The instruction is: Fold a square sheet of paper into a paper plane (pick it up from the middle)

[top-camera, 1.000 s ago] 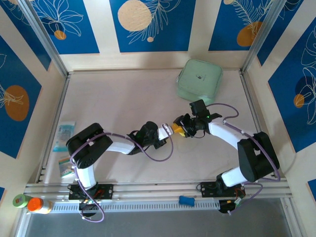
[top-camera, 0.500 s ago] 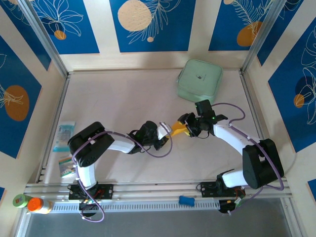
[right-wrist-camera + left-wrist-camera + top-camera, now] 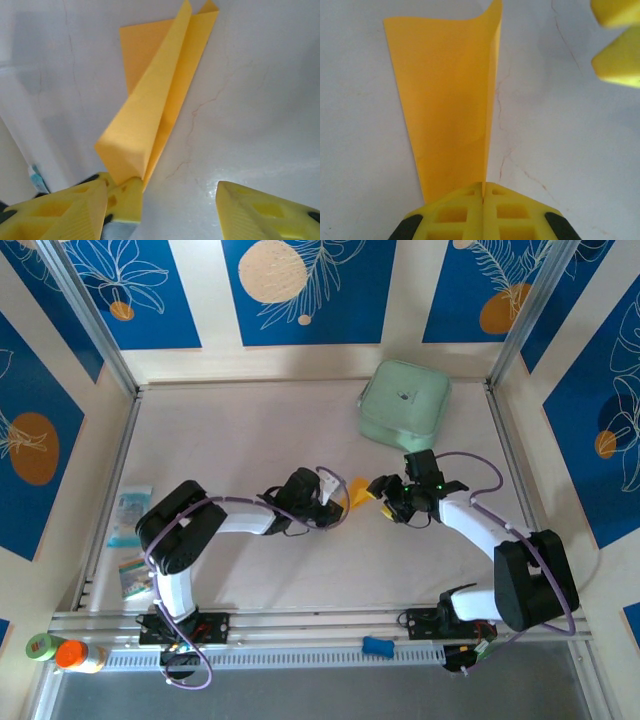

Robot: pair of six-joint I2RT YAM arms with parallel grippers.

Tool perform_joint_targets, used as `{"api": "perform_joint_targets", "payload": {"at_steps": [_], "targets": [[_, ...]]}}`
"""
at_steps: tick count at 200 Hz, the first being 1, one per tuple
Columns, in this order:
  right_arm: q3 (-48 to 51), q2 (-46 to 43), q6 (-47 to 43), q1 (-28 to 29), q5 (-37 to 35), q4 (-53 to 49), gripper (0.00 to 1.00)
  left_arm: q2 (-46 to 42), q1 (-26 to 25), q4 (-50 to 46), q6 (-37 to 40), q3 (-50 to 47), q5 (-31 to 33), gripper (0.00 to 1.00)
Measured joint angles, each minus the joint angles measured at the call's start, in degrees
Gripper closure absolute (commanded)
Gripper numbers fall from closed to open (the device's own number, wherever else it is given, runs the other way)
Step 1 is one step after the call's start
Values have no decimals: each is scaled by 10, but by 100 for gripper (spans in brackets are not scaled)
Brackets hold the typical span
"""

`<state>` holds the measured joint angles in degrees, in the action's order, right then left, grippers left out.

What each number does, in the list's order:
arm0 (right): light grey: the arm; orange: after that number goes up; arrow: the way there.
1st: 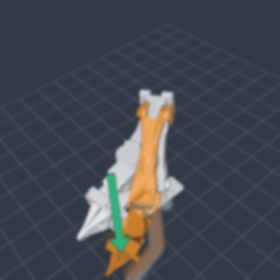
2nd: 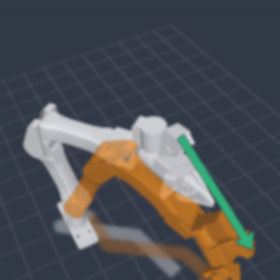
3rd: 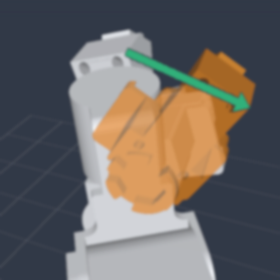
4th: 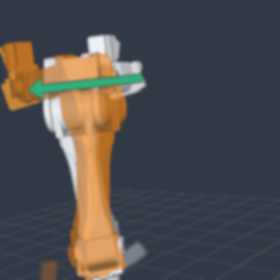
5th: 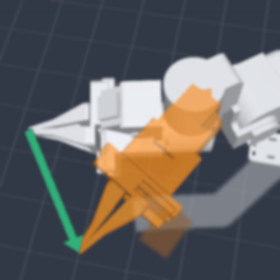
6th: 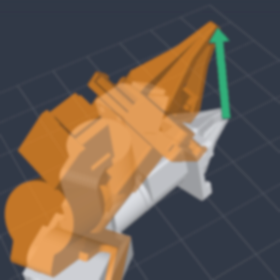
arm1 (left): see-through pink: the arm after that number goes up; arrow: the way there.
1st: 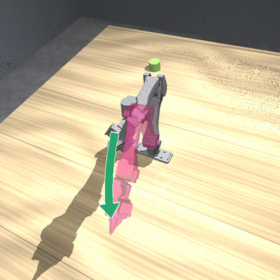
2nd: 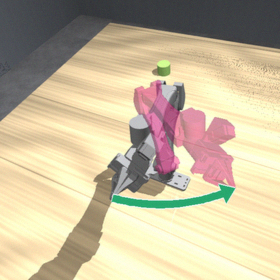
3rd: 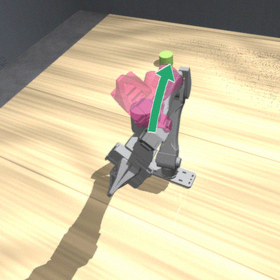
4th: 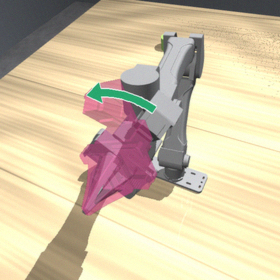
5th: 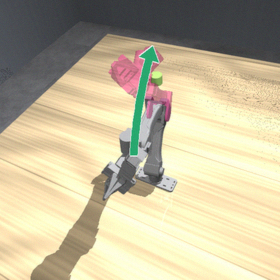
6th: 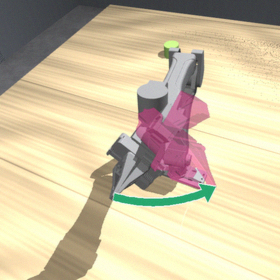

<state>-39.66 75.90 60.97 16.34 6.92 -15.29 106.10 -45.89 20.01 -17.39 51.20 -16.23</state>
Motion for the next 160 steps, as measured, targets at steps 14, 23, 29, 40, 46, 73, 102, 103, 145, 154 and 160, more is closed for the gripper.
{"api": "perform_joint_targets", "payload": {"at_steps": [14,23,29,40,46,73,102,103,145,154,160], "targets": [[6,1,-29,-4,14,10,39,3,3,-12,-34,9,-12,100],[6,4,-45,-6,25,16,39,4,5,-15,-56,11,-20,100],[6,7,-56,-6,31,22,39,5,7,-14,-72,12,-27,100],[6,14,-71,-6,43,31,39,9,9,-14,-98,12,-38,100],[6,19,-79,-6,49,37,38,12,11,-12,-113,12,-43,100],[6,44,-105,-6,66,50,38,27,19,2,-178,12,-71,100],[-2,74,-127,-4,73,50,38,40,33,29,-249,12,-95,100],[-2,75,-127,-4,73,50,38,40,33,30,-252,12,-96,100],[-45,123,-150,1,73,41,38,40,42,47,-310,11,-104,100],[-55,135,-153,3,73,39,38,40,42,47,-318,11,-104,100],[-62,143,-156,5,73,37,38,40,42,47,-323,10,-104,100]]}}
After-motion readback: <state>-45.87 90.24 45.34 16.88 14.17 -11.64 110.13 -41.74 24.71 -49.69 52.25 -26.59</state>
